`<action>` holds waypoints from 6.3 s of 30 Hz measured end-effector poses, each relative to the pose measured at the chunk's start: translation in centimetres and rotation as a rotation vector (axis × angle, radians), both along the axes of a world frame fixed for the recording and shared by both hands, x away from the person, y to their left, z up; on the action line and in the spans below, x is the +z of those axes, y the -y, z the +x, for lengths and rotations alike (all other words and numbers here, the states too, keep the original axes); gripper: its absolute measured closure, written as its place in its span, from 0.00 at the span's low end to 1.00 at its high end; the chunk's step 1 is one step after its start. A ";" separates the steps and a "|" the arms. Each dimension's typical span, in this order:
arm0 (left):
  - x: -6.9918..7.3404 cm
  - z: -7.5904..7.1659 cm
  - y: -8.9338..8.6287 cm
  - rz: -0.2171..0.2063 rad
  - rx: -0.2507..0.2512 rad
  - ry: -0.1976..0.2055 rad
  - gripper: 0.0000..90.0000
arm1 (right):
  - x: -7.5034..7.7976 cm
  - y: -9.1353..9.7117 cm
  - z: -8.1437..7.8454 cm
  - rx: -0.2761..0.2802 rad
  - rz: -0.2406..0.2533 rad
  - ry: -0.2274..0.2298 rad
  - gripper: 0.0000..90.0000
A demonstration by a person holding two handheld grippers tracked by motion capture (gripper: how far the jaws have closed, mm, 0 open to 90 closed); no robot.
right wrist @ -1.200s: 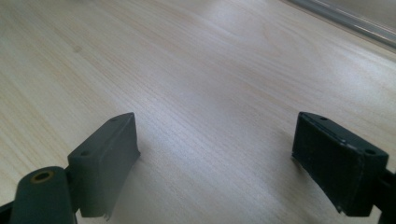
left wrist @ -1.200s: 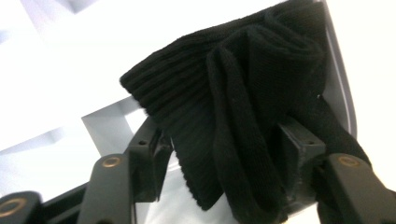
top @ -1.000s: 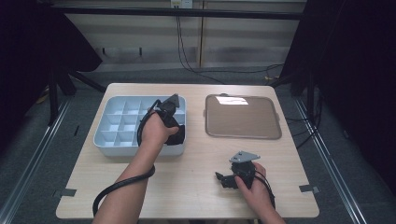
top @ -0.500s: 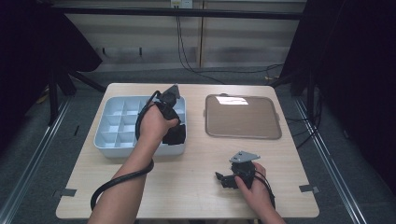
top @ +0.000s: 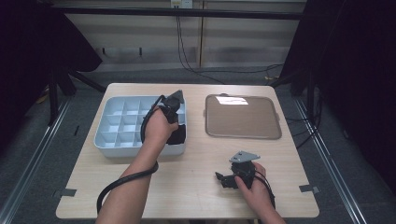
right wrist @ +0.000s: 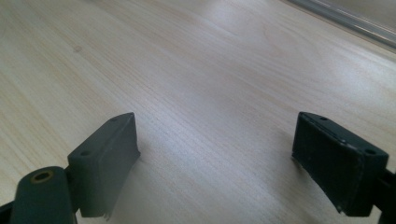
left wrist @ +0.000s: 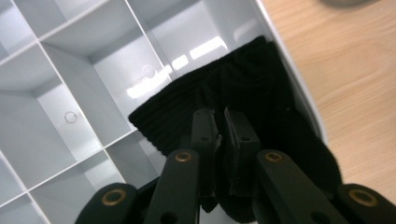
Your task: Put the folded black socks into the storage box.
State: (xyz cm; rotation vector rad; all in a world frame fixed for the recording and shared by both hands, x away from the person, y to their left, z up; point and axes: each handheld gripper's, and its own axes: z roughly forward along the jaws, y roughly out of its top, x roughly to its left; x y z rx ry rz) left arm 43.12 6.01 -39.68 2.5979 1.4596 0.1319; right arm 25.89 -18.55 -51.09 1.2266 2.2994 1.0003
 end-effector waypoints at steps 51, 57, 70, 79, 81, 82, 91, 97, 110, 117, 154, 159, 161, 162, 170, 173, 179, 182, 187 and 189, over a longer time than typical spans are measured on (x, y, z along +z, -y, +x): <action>-4.7 0.7 1.8 0.010 0.010 -0.122 0.97 | 0.0 0.0 0.0 -0.001 -0.001 -0.003 0.15; -5.3 0.7 2.1 0.037 0.006 -0.131 0.97 | 0.0 0.0 0.0 0.003 -0.002 -0.001 0.15; -4.8 0.6 2.2 0.059 -0.023 -0.124 0.95 | 0.0 0.0 0.0 0.003 -0.002 -0.001 0.15; -3.7 0.5 1.6 0.026 -0.015 -0.131 0.91 | 0.0 0.0 0.0 0.004 -0.002 -0.001 0.15; -3.6 0.5 1.6 0.020 -0.014 -0.130 0.90 | 0.0 0.0 0.0 0.004 -0.002 -0.001 0.15; -3.4 0.4 1.5 0.013 -0.007 -0.131 0.89 | 0.0 0.0 0.0 0.004 -0.002 -0.001 0.15; -2.5 0.5 1.4 -0.009 -0.010 -0.134 0.83 | 0.0 0.0 0.0 0.004 0.000 0.000 0.15; -1.1 0.3 1.7 -0.013 -0.014 -0.108 0.74 | 0.0 0.0 0.0 0.005 -0.001 0.001 0.15; 0.8 0.3 0.2 -0.013 -0.004 -0.094 0.69 | 0.0 0.0 0.0 0.004 -0.003 0.001 0.15; 1.4 0.1 -0.5 -0.011 -0.002 -0.088 0.69 | 0.0 0.0 0.0 0.005 -0.003 0.000 0.15; -0.1 0.2 -0.6 -0.067 -0.011 -0.090 0.58 | 0.0 0.0 0.0 0.005 -0.002 0.001 0.15; -0.1 0.1 -0.3 -0.052 -0.014 -0.089 0.65 | 0.0 0.0 0.0 0.005 -0.002 0.001 0.15; 0.0 0.2 -0.2 -0.037 -0.031 -0.081 0.75 | 0.0 0.0 0.0 0.005 -0.002 0.001 0.15; 0.0 0.2 -0.1 -0.039 -0.038 -0.079 0.75 | 0.0 0.0 0.0 0.005 -0.002 0.001 0.15; -0.7 0.3 0.6 -0.044 -0.050 -0.101 0.88 | 0.0 0.0 0.0 0.005 -0.001 0.001 0.15; -0.8 0.3 0.7 -0.043 -0.043 -0.109 0.91 | 0.0 0.0 0.0 0.005 -0.003 0.001 0.15; -2.0 0.4 0.8 -0.029 -0.045 -0.130 0.95 | 0.0 0.0 0.0 0.004 -0.002 0.000 0.15; -2.4 0.4 1.1 -0.025 -0.033 -0.138 0.96 | 0.0 0.0 0.0 0.004 -0.002 -0.001 0.15; -3.2 0.6 1.1 -0.021 -0.031 -0.154 0.97 | 0.0 0.0 0.0 0.006 -0.002 0.001 0.15; -3.7 0.6 1.1 -0.023 -0.024 -0.158 0.97 | 0.0 0.0 0.0 0.007 -0.002 0.000 0.15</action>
